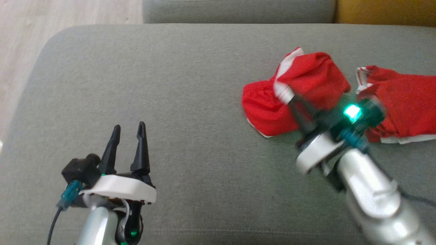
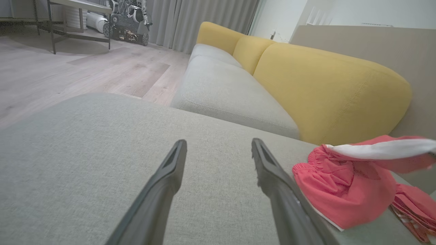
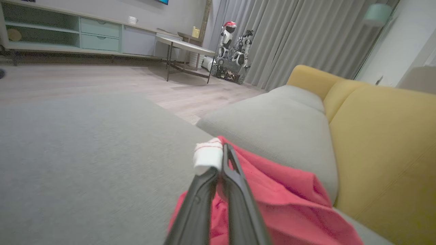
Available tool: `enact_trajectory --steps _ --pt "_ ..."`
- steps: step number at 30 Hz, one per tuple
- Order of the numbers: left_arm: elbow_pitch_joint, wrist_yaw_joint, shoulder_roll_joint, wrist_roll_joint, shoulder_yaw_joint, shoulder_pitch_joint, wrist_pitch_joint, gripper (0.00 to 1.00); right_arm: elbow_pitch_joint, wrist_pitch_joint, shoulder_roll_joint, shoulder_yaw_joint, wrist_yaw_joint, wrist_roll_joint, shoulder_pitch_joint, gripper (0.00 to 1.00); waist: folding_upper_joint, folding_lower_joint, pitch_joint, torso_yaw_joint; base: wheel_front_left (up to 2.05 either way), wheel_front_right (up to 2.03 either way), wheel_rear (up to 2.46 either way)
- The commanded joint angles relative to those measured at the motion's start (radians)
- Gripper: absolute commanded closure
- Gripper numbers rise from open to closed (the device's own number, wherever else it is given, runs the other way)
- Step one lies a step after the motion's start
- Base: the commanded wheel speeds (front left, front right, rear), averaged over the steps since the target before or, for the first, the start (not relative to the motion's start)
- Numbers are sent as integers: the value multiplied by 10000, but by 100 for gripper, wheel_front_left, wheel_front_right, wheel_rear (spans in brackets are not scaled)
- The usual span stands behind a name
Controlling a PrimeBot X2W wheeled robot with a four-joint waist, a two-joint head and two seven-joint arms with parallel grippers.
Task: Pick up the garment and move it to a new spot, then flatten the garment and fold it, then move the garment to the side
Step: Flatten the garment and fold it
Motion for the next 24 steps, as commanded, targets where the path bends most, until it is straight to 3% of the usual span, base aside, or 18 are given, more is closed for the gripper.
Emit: enact_trajectory --steps 1,11,18,24 --pt "-356 9 76 33 397 -214 -122 0 -894 257 157 444 -9 423 214 100 0 0 -114 -297 0 0 0" --pt "-317 -71 76 162 514 -185 -122 0 -2904 2423 114 1452 -9 1902 2886 100 0 0 -238 -1126 0 0 0" --pt "-167 -201 76 340 475 -360 -122 0 -3447 4129 -687 2247 -9 2949 4080 100 0 0 -55 -1786 0 0 0" --pt "-20 -286 76 417 410 -604 -122 0 -3241 4839 -1276 2212 -9 2964 4268 100 0 0 56 -2009 0 0 0"
